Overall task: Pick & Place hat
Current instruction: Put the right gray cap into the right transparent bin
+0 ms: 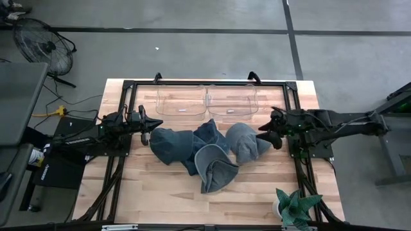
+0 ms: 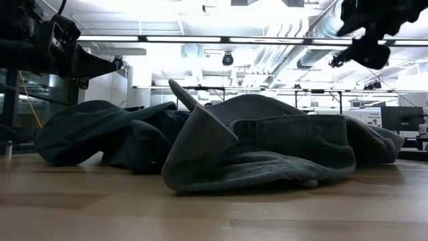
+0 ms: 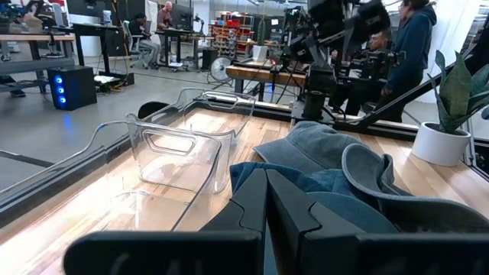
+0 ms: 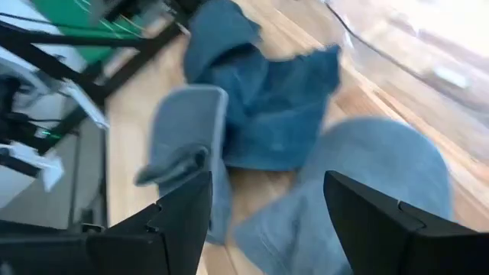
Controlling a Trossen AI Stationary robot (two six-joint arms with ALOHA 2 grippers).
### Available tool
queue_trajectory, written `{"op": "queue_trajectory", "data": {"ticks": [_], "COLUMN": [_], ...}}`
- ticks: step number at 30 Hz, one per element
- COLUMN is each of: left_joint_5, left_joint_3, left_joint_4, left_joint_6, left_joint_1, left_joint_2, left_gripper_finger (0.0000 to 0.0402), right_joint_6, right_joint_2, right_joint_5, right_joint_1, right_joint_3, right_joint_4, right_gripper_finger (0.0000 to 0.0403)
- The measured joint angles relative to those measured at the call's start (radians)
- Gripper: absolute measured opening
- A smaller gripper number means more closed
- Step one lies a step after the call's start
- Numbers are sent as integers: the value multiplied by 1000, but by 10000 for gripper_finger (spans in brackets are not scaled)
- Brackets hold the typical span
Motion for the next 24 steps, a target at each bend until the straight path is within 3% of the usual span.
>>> {"op": "queue_trajectory", "data": {"ticks": [6, 11, 16, 24], "left_joint_5": [0, 0, 0, 0], "left_joint_3": [0, 0, 0, 0], "left_joint_4": [0, 0, 0, 0], "left_joint_6": [0, 0, 0, 0], "left_joint_1": [0, 0, 0, 0], "left_joint_2": [0, 0, 0, 0], "left_gripper_finger": [1, 1, 1, 1], "right_joint_6": [189, 398, 443, 439], "right_joint_2": [108, 210, 315, 460], "right_joint_5": [-4, -102, -144, -108], "right_joint_1": [0, 0, 1, 1], "right_joint_3": [0, 0, 8, 95], "right_joint_4": [-136, -125, -114, -168], "right_gripper_finger": [245, 245, 245, 245]}}
